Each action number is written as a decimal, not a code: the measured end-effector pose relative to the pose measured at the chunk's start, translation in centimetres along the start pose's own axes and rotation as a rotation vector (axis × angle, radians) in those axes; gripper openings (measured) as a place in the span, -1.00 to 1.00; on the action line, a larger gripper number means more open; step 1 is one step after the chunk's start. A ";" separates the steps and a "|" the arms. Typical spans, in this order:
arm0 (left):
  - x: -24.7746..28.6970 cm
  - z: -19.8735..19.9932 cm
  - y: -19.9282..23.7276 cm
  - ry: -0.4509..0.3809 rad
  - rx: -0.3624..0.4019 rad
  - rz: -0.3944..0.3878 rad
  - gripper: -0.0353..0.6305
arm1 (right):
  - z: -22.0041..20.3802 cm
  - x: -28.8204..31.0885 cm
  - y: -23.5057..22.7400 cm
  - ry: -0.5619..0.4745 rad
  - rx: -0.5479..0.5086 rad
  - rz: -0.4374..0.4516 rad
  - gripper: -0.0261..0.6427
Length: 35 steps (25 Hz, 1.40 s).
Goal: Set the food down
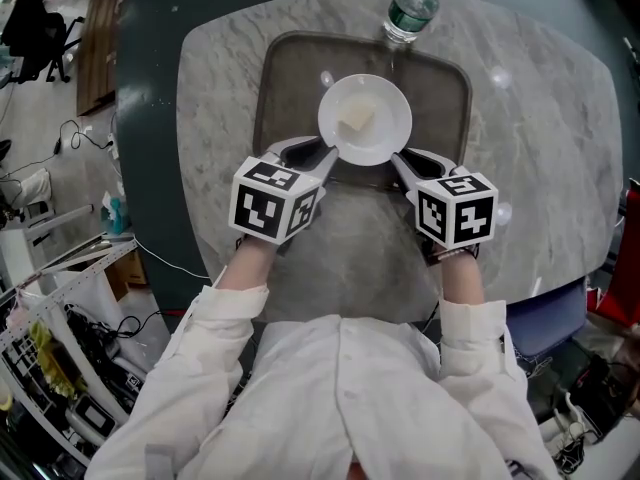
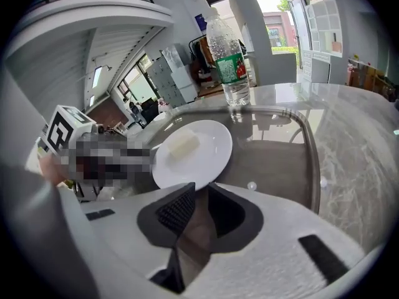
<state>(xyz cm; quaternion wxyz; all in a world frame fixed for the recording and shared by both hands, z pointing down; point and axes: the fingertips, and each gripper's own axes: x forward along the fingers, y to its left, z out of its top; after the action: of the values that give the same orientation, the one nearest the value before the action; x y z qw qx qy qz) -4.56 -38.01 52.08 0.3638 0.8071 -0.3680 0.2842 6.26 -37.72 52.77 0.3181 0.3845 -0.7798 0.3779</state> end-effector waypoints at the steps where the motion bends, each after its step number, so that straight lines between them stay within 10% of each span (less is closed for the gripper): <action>1: 0.0 0.1 0.1 -0.004 -0.007 0.004 -0.63 | 0.0 0.0 0.0 -0.002 -0.004 -0.008 -0.80; 19: -2.4 1.6 -0.9 -0.161 -0.061 0.051 -0.61 | 0.3 -3.8 1.9 -0.138 -0.042 -0.024 -0.80; 35: -14.0 1.0 -12.9 -0.463 0.057 0.007 -0.62 | -1.4 -19.0 9.6 -0.505 -0.150 0.018 -0.87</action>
<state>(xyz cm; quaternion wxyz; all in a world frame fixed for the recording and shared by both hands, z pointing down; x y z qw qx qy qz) -1.95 -27.40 36.41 0.2458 0.8594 -0.4364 0.1033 8.04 -25.70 35.19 0.1377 0.4348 -0.8638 0.2142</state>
